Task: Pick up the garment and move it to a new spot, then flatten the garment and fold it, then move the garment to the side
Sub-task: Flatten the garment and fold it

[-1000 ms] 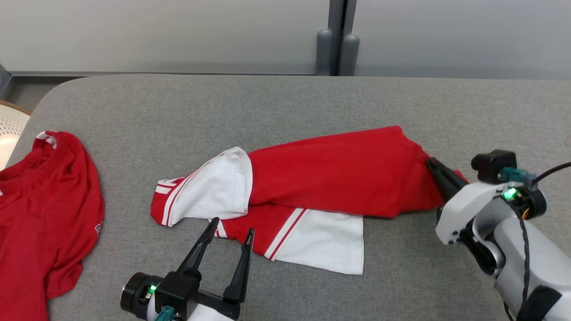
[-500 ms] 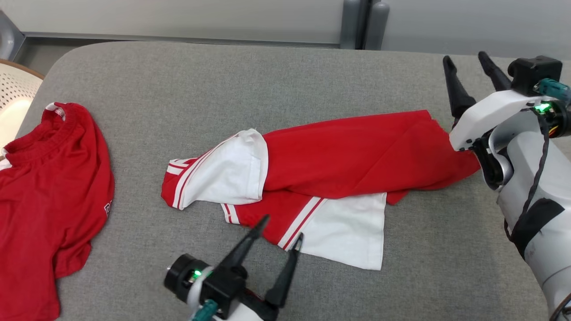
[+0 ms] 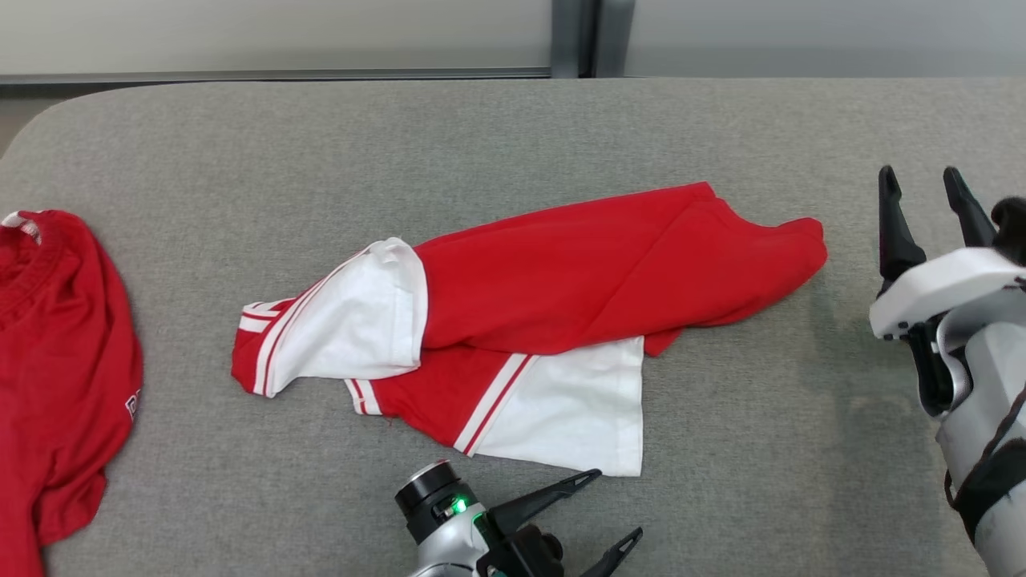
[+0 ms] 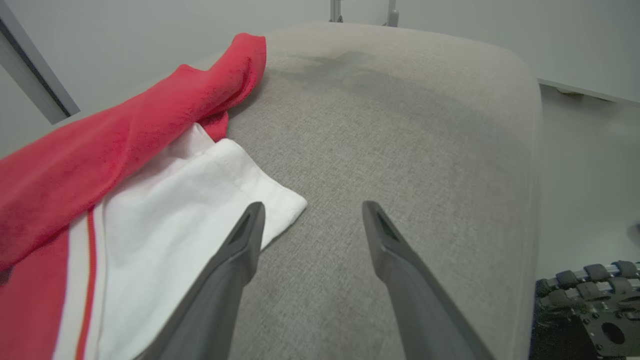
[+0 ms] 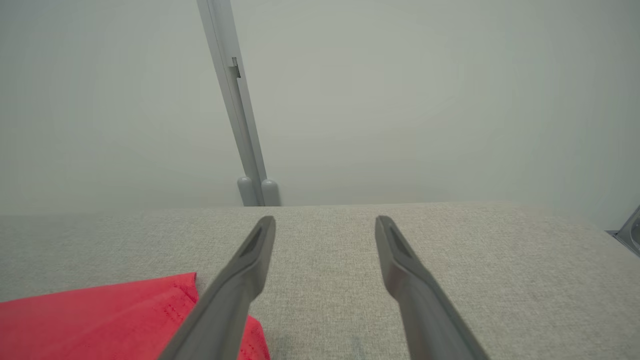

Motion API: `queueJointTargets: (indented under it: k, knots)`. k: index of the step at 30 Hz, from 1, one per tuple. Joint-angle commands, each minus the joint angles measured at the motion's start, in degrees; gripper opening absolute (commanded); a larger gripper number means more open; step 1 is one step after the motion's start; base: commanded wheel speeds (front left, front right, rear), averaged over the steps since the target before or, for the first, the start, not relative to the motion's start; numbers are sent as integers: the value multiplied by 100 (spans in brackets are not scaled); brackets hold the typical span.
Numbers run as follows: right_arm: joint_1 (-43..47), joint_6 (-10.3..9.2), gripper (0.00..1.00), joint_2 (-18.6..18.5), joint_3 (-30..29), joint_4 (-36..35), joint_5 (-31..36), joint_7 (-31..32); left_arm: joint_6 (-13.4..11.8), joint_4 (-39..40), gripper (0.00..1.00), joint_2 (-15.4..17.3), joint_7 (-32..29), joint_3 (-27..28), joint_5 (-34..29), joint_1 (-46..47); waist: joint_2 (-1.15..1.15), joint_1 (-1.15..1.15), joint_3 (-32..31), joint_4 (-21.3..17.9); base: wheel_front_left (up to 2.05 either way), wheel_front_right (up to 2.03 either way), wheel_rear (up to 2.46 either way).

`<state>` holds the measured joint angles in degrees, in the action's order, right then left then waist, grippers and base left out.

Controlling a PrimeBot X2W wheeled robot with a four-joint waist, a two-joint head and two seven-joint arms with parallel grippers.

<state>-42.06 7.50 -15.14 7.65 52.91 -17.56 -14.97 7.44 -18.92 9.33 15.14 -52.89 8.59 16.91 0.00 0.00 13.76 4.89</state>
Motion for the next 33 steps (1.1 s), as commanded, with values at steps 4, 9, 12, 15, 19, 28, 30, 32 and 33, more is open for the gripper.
queueJointTargets:
  k: [4,9,12,15,19,28,30,32,33]
  knots:
    - [502,-2,100,53,-417,-403,189,-30,3,-316,100,-162,-1,-69,71,312,0,0,-52,-308,0,0,0]
    - [920,-2,100,217,-723,-785,407,-20,3,-836,38,-188,0,-231,148,627,0,0,8,-589,0,0,0]
    - [1063,-2,100,304,-832,-950,512,-21,-2,-1076,0,-213,-1,-89,165,704,0,0,39,-688,0,0,0]
    - [1131,-2,100,384,-931,-1092,587,17,-8,-1322,0,-214,-1,-26,145,715,0,0,43,-732,0,0,0]
    - [1200,-2,100,434,-1030,-1250,629,105,-2,-1592,0,-256,-2,-110,180,758,0,0,11,-734,0,0,0]
    - [1315,-2,100,489,-1111,-1576,713,310,-68,-1866,95,-404,-2,-53,97,875,0,0,-48,-640,0,0,0]
    - [1353,-2,100,501,-1106,-1637,726,362,-94,-1923,70,-463,-2,-44,60,901,0,0,-55,-629,0,0,0]
    - [1402,-2,100,517,-1092,-1694,740,397,-91,-1953,0,-500,-2,-28,49,928,0,0,-67,-628,0,0,0]
    - [1413,-2,100,526,-1086,-1722,741,423,-83,-1961,0,-518,-1,-34,47,932,0,0,-74,-628,0,0,0]
